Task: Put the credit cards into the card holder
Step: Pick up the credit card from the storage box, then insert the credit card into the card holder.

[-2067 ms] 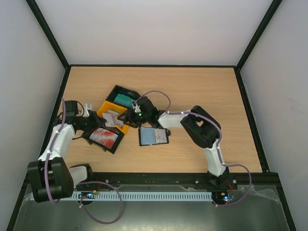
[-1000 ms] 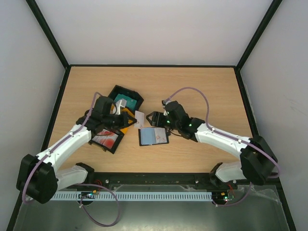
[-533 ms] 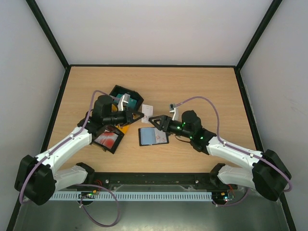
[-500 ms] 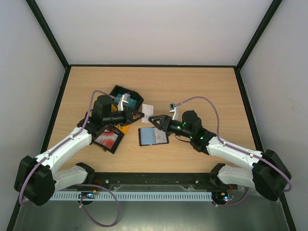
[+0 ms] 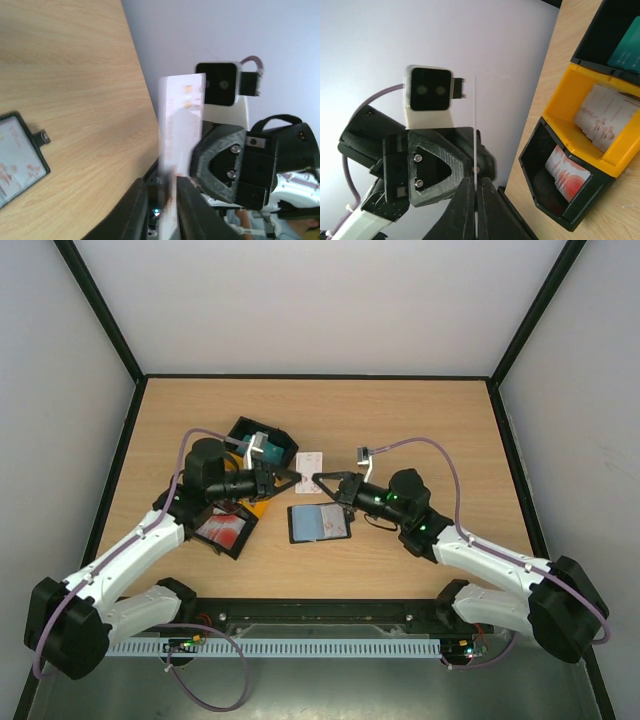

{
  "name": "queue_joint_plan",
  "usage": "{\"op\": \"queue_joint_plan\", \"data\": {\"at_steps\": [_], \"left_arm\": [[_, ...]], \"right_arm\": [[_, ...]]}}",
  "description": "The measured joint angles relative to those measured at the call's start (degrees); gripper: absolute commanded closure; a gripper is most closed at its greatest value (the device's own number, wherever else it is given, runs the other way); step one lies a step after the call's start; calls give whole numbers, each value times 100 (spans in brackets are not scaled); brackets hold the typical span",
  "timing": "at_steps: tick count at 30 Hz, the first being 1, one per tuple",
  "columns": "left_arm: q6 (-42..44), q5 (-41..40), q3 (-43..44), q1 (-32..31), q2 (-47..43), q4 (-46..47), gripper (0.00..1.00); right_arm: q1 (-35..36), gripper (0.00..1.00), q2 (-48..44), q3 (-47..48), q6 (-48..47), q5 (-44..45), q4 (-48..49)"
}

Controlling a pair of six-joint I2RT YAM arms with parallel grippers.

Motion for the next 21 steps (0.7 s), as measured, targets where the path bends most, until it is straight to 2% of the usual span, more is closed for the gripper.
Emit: {"op": "queue_joint_plan", "data": {"at_steps": [2,4,9,14,21], "left_arm": [[98,-50,11,0,-22,-186,57],[258,-247,68,-2,-35,-590,49],[772,-1285,168,-15,28,-1637,39],[931,-2000,131,-155,540,-1947,41],[870,-2365,-42,-514,1628,-1665,56]], "right_arm": [[-9,98,-85,0,-44,-2,-52],[-22,98,-184,4,-184,48,-295],[-330,98,-155,35,-758,190,-1451],[-616,98,444,33,-1274,173,-2378],[-684,98,1611,72,-1720,-68,-2778]]}}
